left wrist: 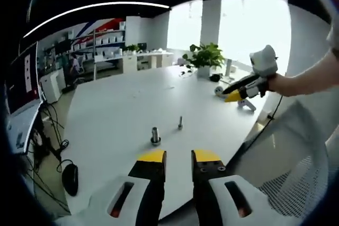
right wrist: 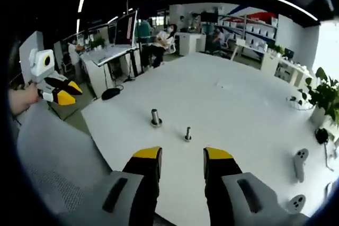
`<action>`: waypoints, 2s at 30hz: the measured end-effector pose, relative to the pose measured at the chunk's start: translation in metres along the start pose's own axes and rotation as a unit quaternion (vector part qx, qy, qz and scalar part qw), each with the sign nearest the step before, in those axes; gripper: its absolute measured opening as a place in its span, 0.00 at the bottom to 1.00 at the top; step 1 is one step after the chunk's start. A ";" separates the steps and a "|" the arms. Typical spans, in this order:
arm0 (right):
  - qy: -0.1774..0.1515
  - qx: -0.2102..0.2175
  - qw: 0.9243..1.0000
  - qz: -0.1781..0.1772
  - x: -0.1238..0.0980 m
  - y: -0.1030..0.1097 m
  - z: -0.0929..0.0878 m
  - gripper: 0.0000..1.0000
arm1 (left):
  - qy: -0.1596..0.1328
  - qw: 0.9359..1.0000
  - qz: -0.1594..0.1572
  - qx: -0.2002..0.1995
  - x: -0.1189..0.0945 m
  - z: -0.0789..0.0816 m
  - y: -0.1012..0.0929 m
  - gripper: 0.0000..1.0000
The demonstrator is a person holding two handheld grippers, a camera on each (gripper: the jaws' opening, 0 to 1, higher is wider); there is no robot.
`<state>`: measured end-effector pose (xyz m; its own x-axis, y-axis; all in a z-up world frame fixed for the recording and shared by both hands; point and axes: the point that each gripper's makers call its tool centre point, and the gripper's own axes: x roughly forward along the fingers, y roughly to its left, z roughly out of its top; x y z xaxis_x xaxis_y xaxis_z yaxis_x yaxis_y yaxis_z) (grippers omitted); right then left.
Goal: Place the washer onto the threaded stud by aligning its center hole with the stud, sliding it down to the base, and recovering from edge contact or off-axis alignment until the washer reaches the visible bottom stop.
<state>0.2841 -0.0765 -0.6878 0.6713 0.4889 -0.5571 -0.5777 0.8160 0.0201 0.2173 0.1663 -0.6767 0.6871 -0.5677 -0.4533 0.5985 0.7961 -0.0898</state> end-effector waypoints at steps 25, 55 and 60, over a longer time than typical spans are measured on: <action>-0.097 0.065 0.992 -0.039 -0.048 0.002 -0.008 0.35 | -0.060 0.998 0.013 -0.002 -0.006 0.025 0.000 0.22; -0.080 0.032 0.996 -0.003 -0.042 0.019 -0.013 0.41 | -0.032 0.996 0.080 -0.017 -0.008 0.016 0.022 0.26; -0.070 0.038 0.997 0.003 -0.039 0.019 -0.017 0.40 | -0.027 0.995 0.086 -0.037 -0.008 0.011 0.027 0.26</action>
<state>0.2388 -0.0850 -0.6799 0.7289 0.5281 -0.4357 -0.5489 0.8311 0.0892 0.2325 0.1902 -0.6653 0.7988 -0.4304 -0.4204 0.4396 0.8946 -0.0807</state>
